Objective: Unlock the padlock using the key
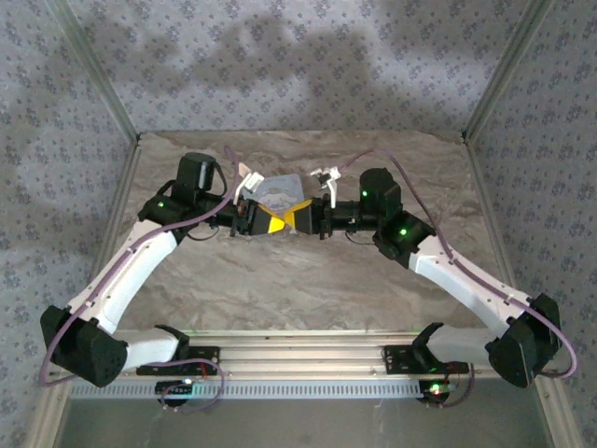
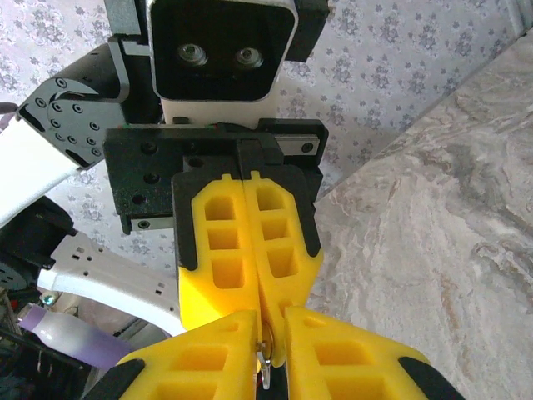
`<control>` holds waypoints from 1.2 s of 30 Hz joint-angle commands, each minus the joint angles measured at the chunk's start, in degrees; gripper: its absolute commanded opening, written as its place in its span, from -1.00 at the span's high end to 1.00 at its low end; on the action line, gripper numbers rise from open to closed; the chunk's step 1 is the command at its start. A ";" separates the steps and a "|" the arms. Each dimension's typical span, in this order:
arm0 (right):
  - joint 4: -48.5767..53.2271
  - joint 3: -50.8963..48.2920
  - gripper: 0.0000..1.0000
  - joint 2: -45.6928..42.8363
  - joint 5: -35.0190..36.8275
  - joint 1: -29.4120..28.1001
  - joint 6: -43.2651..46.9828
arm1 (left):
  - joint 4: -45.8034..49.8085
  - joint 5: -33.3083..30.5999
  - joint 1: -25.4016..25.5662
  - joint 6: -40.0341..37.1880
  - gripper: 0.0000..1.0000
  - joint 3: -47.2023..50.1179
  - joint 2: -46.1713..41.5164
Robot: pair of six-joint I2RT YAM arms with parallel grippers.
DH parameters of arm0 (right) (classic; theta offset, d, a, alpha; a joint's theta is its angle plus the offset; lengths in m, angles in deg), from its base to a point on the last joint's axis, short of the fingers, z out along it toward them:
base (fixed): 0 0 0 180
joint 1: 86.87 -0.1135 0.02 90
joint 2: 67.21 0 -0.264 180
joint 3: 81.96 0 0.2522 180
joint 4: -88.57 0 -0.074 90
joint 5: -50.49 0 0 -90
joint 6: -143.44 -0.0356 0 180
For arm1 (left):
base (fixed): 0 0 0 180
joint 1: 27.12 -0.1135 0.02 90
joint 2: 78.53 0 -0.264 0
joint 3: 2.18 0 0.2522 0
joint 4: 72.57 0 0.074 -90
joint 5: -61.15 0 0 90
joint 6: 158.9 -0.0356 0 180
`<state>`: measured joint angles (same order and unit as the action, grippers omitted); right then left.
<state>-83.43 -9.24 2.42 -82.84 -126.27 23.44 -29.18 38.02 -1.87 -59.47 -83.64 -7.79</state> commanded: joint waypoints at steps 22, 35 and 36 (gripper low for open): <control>9.11 1.94 1.00 -3.25 5.89 1.07 8.43 | -17.58 -27.54 0.32 18.63 -0.79 17.43 -19.93; -4.53 8.89 1.00 15.32 -9.14 7.32 7.43 | -31.51 -25.75 0.32 16.23 -0.60 23.40 -15.92; -5.18 10.32 1.00 16.29 -10.22 7.50 7.25 | -33.25 -25.12 0.24 16.30 -0.58 23.90 -15.06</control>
<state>-84.63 -3.47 17.37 -87.17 -119.06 29.59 -53.81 11.00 -1.83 -44.28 -61.02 -24.42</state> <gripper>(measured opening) 0.043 0.797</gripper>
